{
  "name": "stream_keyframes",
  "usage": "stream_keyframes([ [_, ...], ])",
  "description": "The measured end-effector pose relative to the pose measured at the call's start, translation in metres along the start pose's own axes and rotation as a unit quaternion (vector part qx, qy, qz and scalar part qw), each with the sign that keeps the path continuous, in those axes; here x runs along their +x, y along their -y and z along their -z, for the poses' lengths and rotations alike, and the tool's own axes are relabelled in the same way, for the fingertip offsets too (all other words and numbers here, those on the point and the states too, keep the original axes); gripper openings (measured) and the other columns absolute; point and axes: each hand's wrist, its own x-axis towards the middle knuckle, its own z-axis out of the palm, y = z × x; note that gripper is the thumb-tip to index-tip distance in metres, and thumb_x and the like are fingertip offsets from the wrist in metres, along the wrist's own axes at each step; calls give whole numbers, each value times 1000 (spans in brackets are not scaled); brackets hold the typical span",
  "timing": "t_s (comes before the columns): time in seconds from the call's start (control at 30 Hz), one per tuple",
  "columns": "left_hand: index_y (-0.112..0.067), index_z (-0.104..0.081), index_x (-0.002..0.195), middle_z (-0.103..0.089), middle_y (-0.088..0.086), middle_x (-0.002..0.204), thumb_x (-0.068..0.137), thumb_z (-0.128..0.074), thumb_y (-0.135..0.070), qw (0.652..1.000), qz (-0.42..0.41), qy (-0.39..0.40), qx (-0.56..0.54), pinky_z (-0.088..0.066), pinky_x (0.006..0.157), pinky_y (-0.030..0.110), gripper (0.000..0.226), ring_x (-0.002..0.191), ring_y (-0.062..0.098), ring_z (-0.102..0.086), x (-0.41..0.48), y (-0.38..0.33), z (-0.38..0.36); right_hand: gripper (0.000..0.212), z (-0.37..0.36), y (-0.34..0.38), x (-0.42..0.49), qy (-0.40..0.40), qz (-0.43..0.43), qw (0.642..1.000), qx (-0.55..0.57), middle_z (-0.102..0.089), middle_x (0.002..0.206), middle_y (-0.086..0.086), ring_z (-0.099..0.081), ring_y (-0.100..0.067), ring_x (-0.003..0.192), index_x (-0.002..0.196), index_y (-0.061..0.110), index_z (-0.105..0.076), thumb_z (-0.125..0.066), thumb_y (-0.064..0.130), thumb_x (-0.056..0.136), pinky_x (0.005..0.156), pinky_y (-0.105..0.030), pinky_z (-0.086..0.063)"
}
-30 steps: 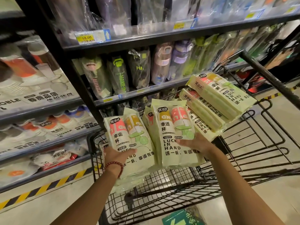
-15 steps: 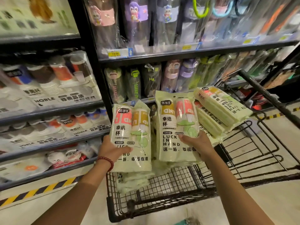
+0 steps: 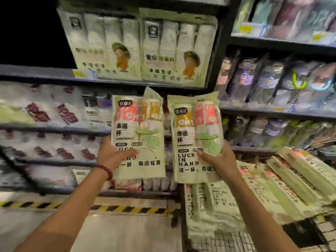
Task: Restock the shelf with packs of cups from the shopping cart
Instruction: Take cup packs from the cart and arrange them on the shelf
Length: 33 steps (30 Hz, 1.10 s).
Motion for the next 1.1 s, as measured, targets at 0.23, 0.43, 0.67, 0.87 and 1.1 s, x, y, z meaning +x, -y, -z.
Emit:
stream_keyframes([
  [0.23,-11,-56,115,-61,-1,103,59,-89,-16,993,-48,-104,-40,-43,71,20,65,87,11,-58,-15,31,204,62,-199,81,-18,58,65,996,-27,-71,101,1,-69,-15,91,111,17,-59,-88,35,59,77,-32,-56],
  [0.43,-25,-64,89,-70,-19,71,60,-87,-7,984,-83,-157,-24,-48,51,6,41,64,-11,-64,-25,73,357,72,-350,137,-38,68,75,995,-26,-62,113,0,-61,-17,99,121,19,-48,-88,27,61,80,-32,-51],
  [0.67,-24,-63,86,-69,-27,66,66,-80,5,973,-106,-196,-55,-46,49,6,39,62,-8,-65,-3,87,450,92,-449,169,-30,75,74,994,-26,-62,114,0,-62,-18,101,121,24,-48,-82,57,43,83,-42,-55],
  [0.87,-24,-61,84,-68,-27,63,68,-77,8,971,-130,-180,-85,-45,46,6,39,59,-9,-64,66,73,469,75,-480,188,26,41,92,995,-10,-63,109,3,-62,-13,94,122,17,-48,-87,35,61,71,-27,-51],
  [1.1,-13,-65,93,-74,-1,80,66,-80,3,974,-134,-138,-123,-55,54,19,35,67,5,-70,187,35,486,63,-525,215,121,14,97,995,32,-68,105,3,-65,-11,93,116,17,-56,-86,32,62,74,-28,-53],
])
